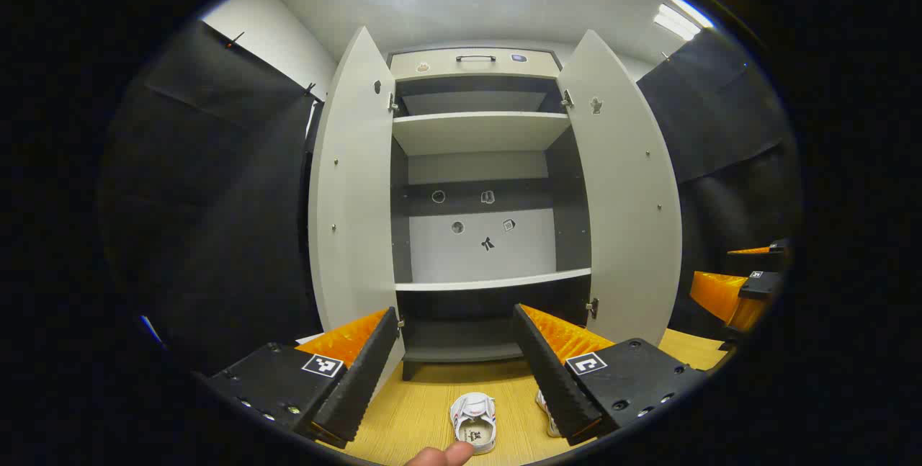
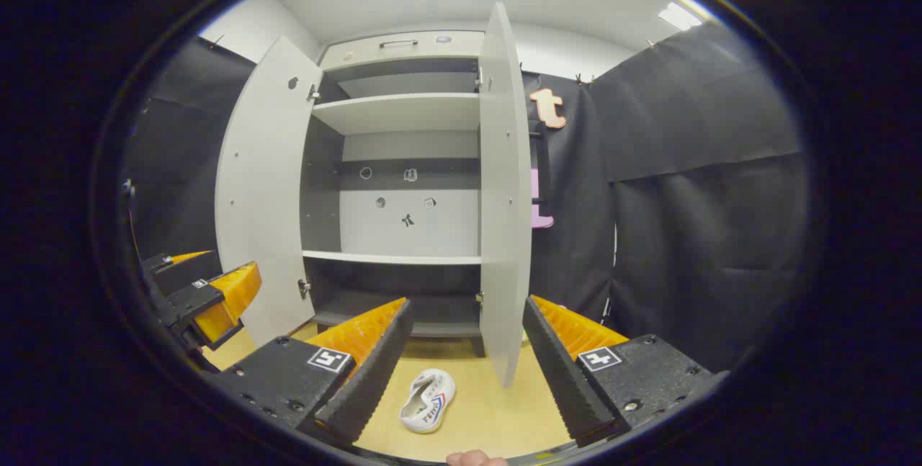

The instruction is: Grab one shoe with the right hand and put it into the shoe cabinet, grab the other shoe with the left hand and put it into the shoe cabinet; then close the right door with the right hand and the left door with the left hand.

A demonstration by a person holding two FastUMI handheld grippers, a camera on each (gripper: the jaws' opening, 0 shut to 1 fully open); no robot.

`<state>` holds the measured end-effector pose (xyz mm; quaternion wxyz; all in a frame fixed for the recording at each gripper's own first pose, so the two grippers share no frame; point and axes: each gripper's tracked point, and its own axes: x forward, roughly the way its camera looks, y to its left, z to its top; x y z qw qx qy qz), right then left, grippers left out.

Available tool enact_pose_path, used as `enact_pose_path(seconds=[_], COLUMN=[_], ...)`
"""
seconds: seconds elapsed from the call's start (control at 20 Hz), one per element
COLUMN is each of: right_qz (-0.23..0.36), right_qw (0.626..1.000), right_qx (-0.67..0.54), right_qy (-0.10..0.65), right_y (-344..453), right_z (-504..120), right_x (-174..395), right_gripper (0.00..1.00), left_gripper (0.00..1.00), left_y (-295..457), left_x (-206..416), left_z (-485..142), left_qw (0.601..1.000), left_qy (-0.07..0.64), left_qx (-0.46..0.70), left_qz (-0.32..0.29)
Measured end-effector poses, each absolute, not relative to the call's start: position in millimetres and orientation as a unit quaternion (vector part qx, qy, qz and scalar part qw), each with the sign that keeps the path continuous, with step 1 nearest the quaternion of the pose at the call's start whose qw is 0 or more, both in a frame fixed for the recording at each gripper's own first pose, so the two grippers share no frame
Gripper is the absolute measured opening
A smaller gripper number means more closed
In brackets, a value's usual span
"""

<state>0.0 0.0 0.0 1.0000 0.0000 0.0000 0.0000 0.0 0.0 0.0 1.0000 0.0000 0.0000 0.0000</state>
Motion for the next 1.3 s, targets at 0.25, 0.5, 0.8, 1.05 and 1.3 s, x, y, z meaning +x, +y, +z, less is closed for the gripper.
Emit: enact_pose_path(seconds=[0.25,0.5,0.8,1.05,1.3], right_qz=[-0.002,0.000,0.005,0.019,0.039], right_qw=[1.000,1.000,1.000,1.000,0.999], right_qx=[0.000,0.010,0.003,-0.003,-0.007], right_qy=[0.016,0.015,0.007,0.011,0.031], right_y=[5,5,12,24,41], right_z=[-6,-3,1,-4,-25], right_x=[2,5,4,4,8], right_gripper=[0.97,1.00,1.00,1.00,0.99], left_gripper=[0.96,0.96,0.96,0.96,0.96], left_y=[-2,-1,5,8,15], left_x=[2,3,4,5,3], left_z=[-4,-3,1,1,-1], left_qw=[1.000,1.000,1.000,1.000,1.000], left_qy=[0.004,0.002,-0.004,-0.006,-0.002], left_qx=[-0.005,-0.004,0.000,0.001,-0.004], left_qz=[-0.006,-0.006,0.000,0.002,0.006])
